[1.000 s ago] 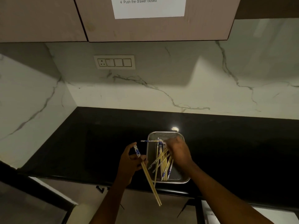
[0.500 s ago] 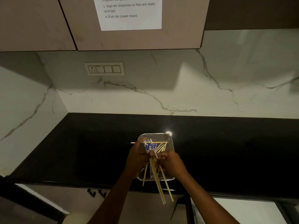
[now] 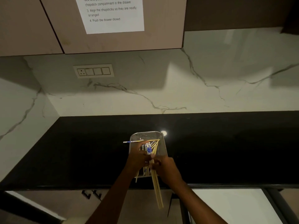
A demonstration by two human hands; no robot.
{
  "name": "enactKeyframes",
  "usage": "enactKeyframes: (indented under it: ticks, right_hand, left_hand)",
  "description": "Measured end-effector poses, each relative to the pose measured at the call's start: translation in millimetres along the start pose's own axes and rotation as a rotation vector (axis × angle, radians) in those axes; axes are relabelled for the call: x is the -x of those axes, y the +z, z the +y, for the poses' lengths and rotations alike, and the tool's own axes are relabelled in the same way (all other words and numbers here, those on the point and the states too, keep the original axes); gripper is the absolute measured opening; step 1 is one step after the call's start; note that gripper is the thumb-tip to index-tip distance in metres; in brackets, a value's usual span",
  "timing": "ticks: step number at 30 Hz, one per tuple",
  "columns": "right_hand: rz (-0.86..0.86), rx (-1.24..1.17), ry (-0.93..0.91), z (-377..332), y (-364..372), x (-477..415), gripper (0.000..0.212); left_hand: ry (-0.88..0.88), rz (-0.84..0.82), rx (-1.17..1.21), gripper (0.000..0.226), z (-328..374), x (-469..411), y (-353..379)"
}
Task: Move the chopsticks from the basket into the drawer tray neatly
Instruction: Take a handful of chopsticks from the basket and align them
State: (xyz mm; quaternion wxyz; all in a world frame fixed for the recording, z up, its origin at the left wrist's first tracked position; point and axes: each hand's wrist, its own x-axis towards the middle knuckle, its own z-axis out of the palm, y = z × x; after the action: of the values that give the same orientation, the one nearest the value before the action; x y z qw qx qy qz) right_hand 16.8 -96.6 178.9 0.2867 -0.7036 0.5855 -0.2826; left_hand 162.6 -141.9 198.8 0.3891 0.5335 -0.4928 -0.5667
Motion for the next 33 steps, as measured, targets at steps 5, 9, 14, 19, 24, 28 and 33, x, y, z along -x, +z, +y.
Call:
enactKeyframes:
  ticks: [5, 9, 14, 19, 24, 28, 33]
  right_hand:
    - [-0.109, -0.439, 0.24, 10, 10, 18, 0.013]
    - [-0.239, -0.784, 0.424, 13, 16, 38, 0.011]
    - [-0.284, -0.867, 0.468, 16, 23, 40, 0.02]
    - [-0.352, -0.711, 0.453, 20, 30, 15, 0.022]
    - [-0.127, -0.119, 0.253, 33, 38, -45, 0.018]
    - [-0.232, 0.276, 0.082, 33, 54, -78, 0.026]
    - [-0.277, 0.653, -0.129, 29, 66, -105, 0.039]
  left_hand:
    - [0.007, 0.131, 0.074, 0.064, -7, -3, -5]
    - [-0.074, 0.1, 0.186, 0.059, -19, 0, -6]
    - [-0.254, -0.02, 0.31, 0.026, -50, 14, -6]
    - [-0.281, 0.056, 0.376, 0.015, -67, 11, -32]
    - [-0.302, 0.162, 0.411, 0.011, -74, 6, -71]
    - [-0.301, 0.18, 0.419, 0.012, -80, 11, -88]
    - [-0.258, 0.21, 0.427, 0.013, -88, 19, -100]
